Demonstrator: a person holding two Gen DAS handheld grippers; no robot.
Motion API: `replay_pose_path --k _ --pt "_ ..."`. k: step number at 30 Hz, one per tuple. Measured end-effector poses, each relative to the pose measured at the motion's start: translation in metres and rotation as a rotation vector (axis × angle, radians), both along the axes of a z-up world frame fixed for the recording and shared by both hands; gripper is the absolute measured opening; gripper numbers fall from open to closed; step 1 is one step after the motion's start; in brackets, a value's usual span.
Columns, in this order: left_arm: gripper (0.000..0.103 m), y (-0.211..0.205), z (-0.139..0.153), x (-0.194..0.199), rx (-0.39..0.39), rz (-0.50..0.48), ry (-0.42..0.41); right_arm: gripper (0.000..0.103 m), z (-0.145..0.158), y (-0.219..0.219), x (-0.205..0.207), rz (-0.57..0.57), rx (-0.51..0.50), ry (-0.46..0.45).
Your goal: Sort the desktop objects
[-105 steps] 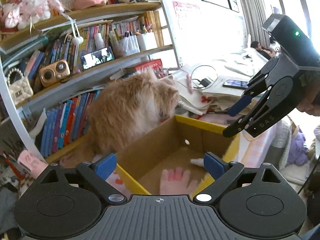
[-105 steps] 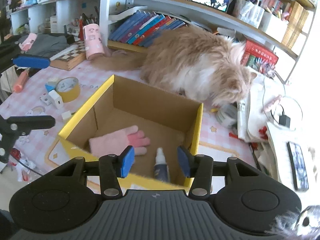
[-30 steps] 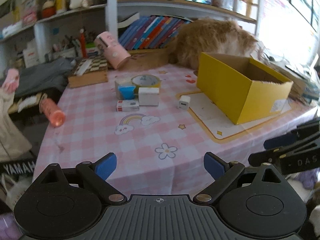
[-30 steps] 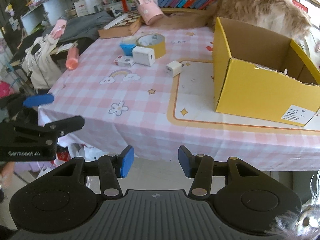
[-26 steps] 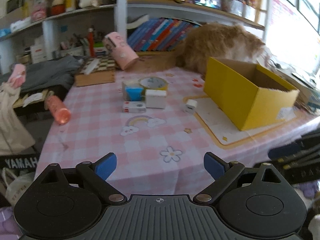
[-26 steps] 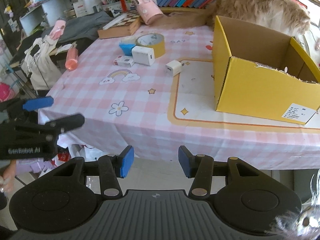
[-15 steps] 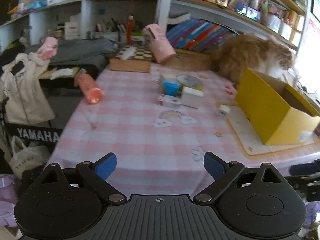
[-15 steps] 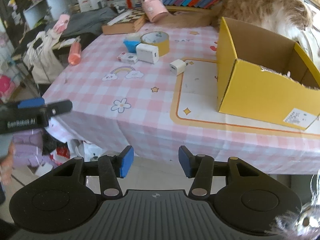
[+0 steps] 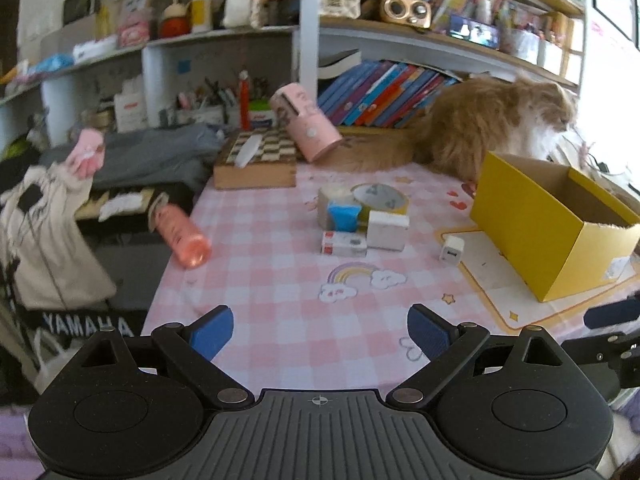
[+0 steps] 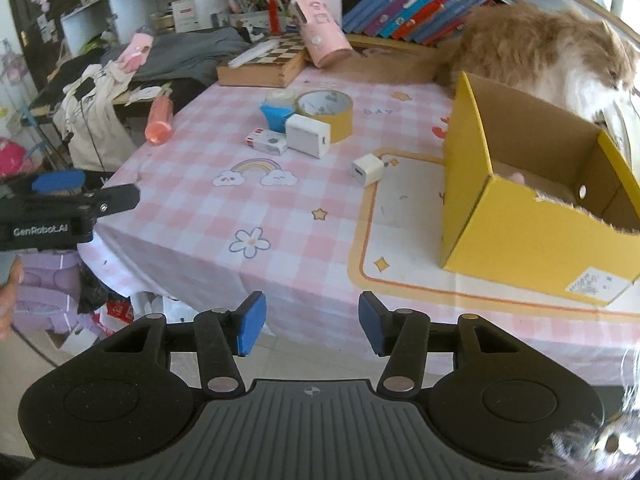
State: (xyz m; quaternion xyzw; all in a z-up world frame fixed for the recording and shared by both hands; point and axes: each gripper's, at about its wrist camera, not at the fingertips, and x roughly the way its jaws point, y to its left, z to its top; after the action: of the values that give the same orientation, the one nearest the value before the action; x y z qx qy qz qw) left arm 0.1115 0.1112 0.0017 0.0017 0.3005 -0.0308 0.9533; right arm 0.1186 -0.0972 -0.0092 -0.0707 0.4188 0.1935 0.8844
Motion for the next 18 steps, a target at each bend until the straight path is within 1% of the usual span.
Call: replay_pose_path --k 4,8,12,16,18 --pt "0.096 -0.006 -0.002 0.008 0.01 -0.012 -0.005 0.051 0.002 0.003 0.002 -0.006 0.009 -0.022" --pt "0.096 -0.008 -0.001 0.011 0.001 -0.022 -0.005 0.051 -0.005 0.005 0.0 0.01 -0.007 -0.012" --pt "0.096 -0.01 -0.003 0.014 0.03 -0.034 -0.004 0.051 -0.014 0.007 0.004 0.016 -0.024 -0.005" --pt "0.096 -0.008 -0.005 0.02 0.036 -0.023 0.023 0.052 -0.02 0.011 0.011 0.01 -0.013 -0.016" --pt "0.096 -0.006 -0.004 0.025 0.041 -0.035 0.035 0.052 -0.024 0.013 0.017 0.007 -0.018 -0.018"
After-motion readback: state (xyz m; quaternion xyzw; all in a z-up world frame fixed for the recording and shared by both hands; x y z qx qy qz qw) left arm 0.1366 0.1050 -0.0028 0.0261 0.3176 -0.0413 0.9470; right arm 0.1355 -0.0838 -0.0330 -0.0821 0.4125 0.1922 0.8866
